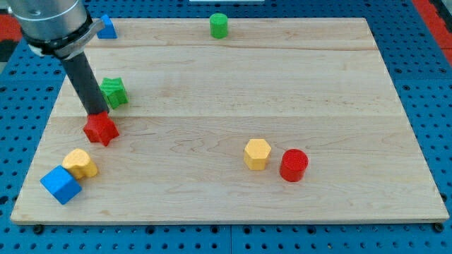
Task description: Push the green star into the red star
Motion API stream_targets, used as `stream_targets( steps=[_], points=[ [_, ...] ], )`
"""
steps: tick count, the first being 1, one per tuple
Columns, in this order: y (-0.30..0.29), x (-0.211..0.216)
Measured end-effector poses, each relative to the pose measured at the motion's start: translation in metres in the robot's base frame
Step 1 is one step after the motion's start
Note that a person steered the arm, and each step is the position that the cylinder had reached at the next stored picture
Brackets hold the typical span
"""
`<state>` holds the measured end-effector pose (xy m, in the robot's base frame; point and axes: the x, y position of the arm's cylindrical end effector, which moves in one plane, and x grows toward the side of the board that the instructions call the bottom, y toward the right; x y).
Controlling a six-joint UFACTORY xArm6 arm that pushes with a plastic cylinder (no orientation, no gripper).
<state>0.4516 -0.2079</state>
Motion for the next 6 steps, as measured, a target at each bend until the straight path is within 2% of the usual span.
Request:
stream_targets(
  steps=[1,2,3,4,5,6],
  points=[
    [-0.001,0.018],
    [0.001,0.014],
    [0.042,-0.017],
    [0.051,-0.053],
    [0.041,-0.079],
    [-0.008,-0.079]
  ],
)
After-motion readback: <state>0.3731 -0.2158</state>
